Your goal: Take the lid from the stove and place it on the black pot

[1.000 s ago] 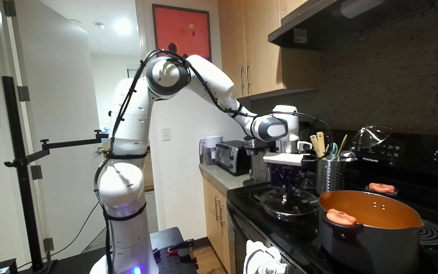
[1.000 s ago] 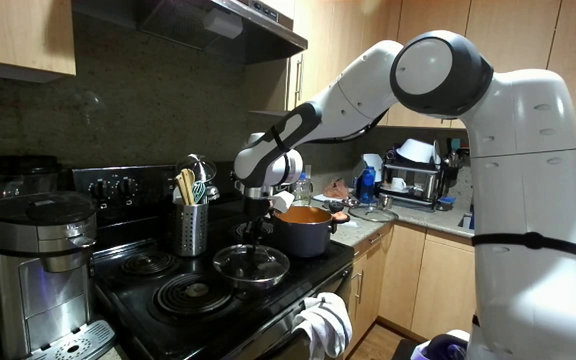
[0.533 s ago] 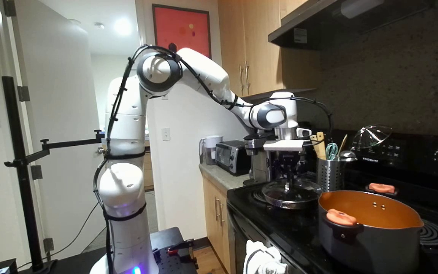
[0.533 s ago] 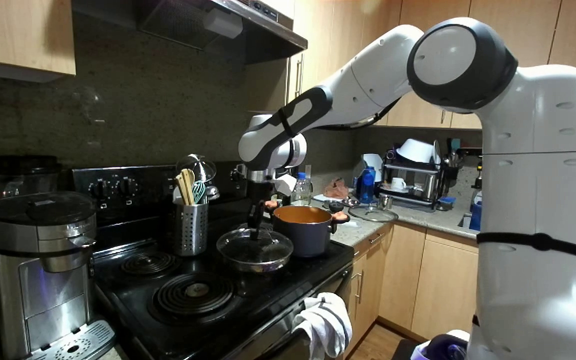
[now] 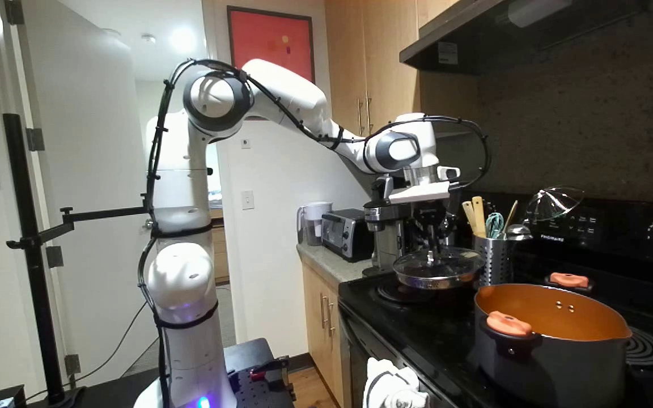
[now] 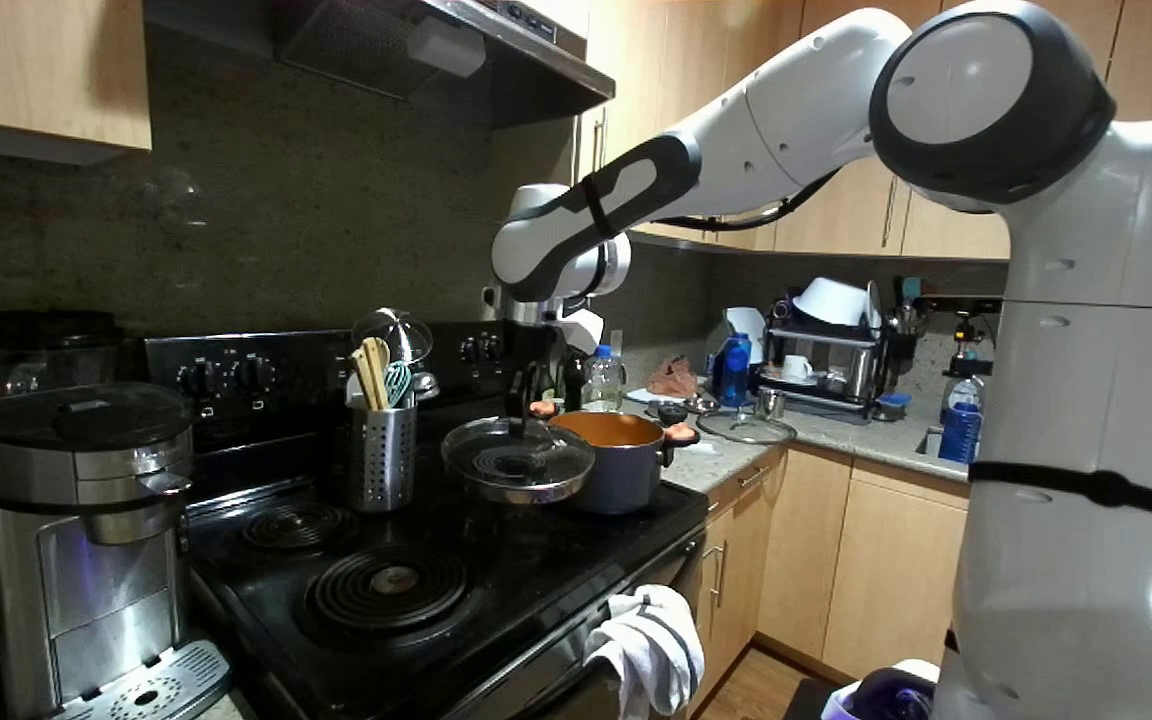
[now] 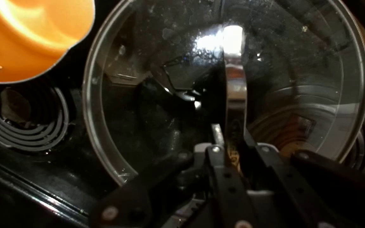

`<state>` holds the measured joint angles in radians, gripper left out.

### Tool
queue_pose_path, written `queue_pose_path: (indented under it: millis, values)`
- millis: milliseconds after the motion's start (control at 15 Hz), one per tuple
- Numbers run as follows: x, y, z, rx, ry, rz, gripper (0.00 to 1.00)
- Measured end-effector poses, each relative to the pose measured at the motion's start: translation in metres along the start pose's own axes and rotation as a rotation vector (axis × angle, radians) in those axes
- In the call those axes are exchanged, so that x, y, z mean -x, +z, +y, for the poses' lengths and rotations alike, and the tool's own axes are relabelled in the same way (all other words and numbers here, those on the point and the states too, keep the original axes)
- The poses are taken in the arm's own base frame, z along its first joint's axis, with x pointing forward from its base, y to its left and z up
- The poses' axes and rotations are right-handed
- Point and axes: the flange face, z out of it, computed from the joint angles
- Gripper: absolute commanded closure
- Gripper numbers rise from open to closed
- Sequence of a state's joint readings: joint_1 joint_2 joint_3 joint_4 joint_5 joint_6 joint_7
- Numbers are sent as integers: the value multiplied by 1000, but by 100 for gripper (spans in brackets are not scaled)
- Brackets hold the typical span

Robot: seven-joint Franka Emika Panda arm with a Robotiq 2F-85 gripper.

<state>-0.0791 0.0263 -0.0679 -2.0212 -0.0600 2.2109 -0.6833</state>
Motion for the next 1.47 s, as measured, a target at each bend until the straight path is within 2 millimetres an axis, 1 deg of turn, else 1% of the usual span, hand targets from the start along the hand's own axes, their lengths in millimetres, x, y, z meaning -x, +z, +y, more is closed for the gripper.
queue_pose_path:
  millis: [333,533,800,867,1000,1200,1267,1400,1467]
  values:
    - [12,-32,9,25,34,46,96]
    - [24,-51,23,34,80,81,96]
    - [42,-68,46,41,148,116,96]
    - [47,-72,52,41,167,125,85]
    - [50,-68,55,38,175,120,85]
    - [48,-60,53,28,170,108,85]
    - [46,-59,51,27,167,108,96]
    - [46,-57,51,26,165,104,96]
    - [46,-53,51,22,165,97,96]
